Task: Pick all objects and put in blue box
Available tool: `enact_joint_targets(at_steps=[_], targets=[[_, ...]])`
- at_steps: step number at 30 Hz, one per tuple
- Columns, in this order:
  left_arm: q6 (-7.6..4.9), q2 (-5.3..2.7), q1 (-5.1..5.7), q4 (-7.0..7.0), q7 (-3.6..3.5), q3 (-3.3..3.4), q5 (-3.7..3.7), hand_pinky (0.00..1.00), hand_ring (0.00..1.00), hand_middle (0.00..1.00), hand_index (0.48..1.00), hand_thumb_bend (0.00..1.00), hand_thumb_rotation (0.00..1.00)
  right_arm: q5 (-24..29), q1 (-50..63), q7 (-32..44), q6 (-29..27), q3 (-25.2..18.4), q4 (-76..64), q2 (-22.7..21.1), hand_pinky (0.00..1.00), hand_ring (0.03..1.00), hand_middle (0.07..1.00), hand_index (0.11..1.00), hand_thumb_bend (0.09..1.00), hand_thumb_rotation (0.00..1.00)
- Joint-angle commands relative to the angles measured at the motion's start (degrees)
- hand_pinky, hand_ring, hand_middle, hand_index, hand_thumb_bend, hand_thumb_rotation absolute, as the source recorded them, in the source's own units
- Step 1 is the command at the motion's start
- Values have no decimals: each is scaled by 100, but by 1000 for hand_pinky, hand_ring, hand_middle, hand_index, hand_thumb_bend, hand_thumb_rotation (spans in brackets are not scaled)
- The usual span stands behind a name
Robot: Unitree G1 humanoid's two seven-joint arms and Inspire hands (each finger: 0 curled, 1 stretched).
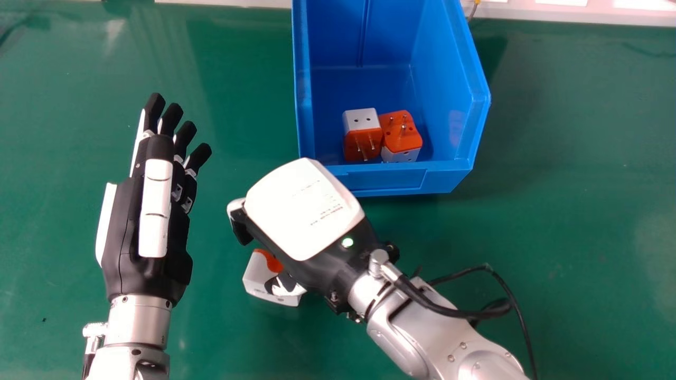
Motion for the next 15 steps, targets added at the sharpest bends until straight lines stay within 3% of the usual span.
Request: enact_joint_targets(at_steps=[1, 4, 5, 7, 8, 9, 12, 15], targets=[[-115, 30, -34, -104, -3, 1, 21, 933, 974, 987, 982, 693, 814, -130, -70, 592, 162, 6, -224, 27, 312, 405, 492, 508, 531, 2], [-119, 20, -23, -109, -6, -5, 8, 933, 974, 987, 982, 693, 814, -82, -67, 1056, 230, 3, -349, 37, 312, 405, 492, 508, 531, 2], [-109, 21, -24, -106, -16, -5, -11, 932, 973, 986, 981, 693, 815, -75, -72, 1169, 247, 2, -372, 41, 379, 494, 575, 570, 576, 8], [-79, 21, -25, -114, -45, -4, -65, 932, 973, 986, 981, 693, 815, -35, -59, 1343, 283, -18, -409, 67, 379, 494, 575, 570, 576, 8], [-61, 19, -28, -123, -52, -7, -84, 932, 973, 985, 981, 693, 816, -32, -57, 1407, 298, -21, -420, 72, 442, 575, 648, 624, 611, 15], [-56, 21, -29, -126, -67, -10, -101, 932, 973, 985, 981, 693, 816, -22, -60, 1508, 319, -23, -435, 79, 442, 575, 648, 624, 611, 15], [-97, 31, -32, -110, -32, -12, -32, 933, 974, 986, 982, 692, 813, -33, -84, 1778, 373, -10, -464, 97, 496, 645, 708, 668, 639, 14], [-97, 15, -28, -117, -28, -11, -44, 934, 975, 988, 983, 693, 815, -25, -65, 1823, 382, -2, -502, 97, 547, 710, 763, 709, 658, 17]])
